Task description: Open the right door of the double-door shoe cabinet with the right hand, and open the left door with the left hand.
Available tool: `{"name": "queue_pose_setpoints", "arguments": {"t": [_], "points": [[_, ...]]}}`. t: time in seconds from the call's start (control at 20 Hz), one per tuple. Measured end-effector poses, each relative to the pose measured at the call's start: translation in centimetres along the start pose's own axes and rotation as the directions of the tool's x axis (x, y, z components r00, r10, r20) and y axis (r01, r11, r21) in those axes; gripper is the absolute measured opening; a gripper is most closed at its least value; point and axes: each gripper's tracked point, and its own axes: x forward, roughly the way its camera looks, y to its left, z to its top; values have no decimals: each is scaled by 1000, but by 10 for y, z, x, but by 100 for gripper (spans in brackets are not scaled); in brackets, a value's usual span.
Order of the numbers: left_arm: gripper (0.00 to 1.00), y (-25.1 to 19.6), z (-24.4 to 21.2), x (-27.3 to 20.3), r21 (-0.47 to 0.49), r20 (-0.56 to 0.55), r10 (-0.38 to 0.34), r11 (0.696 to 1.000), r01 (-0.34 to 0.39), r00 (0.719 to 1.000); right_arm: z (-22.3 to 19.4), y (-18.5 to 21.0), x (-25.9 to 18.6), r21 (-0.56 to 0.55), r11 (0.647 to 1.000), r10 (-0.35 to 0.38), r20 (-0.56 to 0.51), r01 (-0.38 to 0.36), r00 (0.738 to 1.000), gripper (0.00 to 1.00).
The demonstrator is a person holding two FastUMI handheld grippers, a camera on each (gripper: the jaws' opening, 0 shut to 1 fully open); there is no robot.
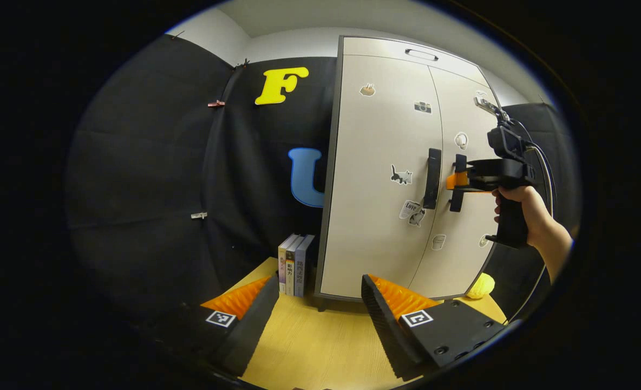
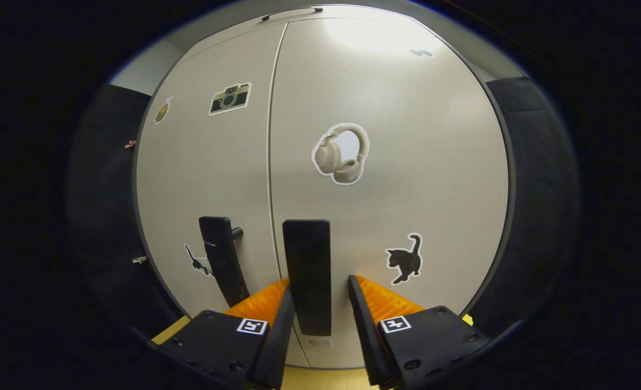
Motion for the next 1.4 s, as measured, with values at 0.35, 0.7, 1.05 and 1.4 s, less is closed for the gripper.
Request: {"name": "queue_pose_setpoints", "arguments": {"t": [0.35,0.7,1.05,1.4], "points": [[95,5,-11,-6,22,-15,1,1000,-1,1000,-1,0,0,7,1000,-13,0,13,1000,32],[95,-1,-16,-18,46,-26,-18,999,19,1000,-3,3,-3,-22,998,59,-41,-60,997,18],[95,-25,-6,-25,89,-4,-53,995,53,999,-6,0,-32,7,993,118,-58,-118,991,18],[95,-67,0,-30,114,6,-105,988,104,994,-2,-7,-53,25,985,171,-56,-170,984,18]]}}
